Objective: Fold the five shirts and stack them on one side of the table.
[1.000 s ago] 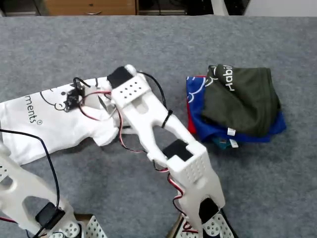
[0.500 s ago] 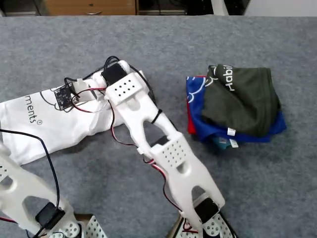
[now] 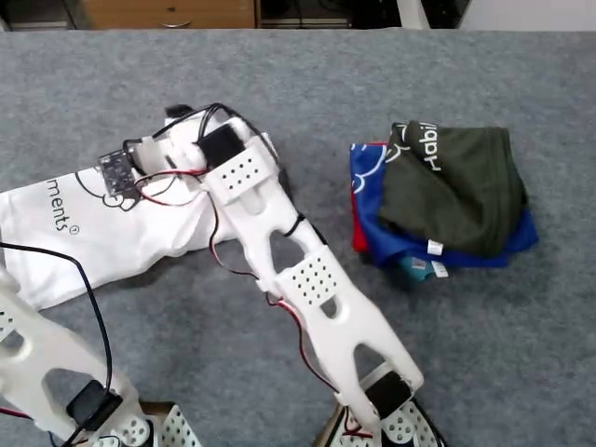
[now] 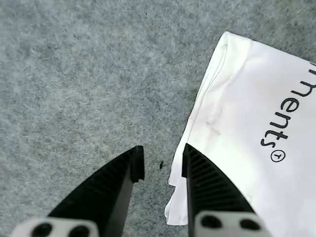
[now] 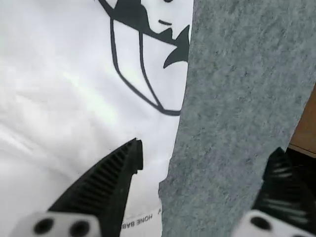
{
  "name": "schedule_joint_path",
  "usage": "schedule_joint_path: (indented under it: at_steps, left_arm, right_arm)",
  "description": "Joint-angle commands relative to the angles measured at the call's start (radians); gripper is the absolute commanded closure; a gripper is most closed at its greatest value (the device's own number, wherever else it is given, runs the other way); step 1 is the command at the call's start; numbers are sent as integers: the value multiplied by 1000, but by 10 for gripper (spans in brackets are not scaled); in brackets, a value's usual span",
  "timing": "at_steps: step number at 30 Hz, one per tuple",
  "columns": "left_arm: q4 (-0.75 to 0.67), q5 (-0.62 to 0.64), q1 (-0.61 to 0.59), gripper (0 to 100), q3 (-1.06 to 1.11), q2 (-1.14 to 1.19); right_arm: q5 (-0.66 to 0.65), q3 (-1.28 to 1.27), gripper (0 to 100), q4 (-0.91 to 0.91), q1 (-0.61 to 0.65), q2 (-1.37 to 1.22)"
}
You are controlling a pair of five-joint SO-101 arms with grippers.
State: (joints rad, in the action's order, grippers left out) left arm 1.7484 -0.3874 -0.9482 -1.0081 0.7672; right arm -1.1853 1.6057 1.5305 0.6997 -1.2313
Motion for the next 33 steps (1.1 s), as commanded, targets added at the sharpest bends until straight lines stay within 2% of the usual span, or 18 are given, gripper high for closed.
schedule_joint_path:
  at_steps: [1,3,6,8,13,17,22,33]
  left_arm:
    - [9,-5,-6,861,-3,-21]
    - [9,-5,-9,861,-3,-21]
    - [9,-5,-11,861,-3,-19]
    - [9,-5,-11,861,-3,-19]
    - [9,-5,-12,861,-3,-16]
    - [9,-5,-12,861,-3,-21]
    - [9,-5,-12,861,-5,-22]
    - [9,-5,-8,861,-3,-13]
  right_arm:
    - [15,67,682,184,-41,79]
    - [38,50,792,264,-45,131]
    - [219,13,998,259,-76,209]
    - [282,-25,959,259,-76,249]
    - [405,-259,995,258,-16,337]
    - [436,-437,995,256,82,375]
    - [466,-456,995,189,127,337]
    - [500,-409,995,-176,122,125]
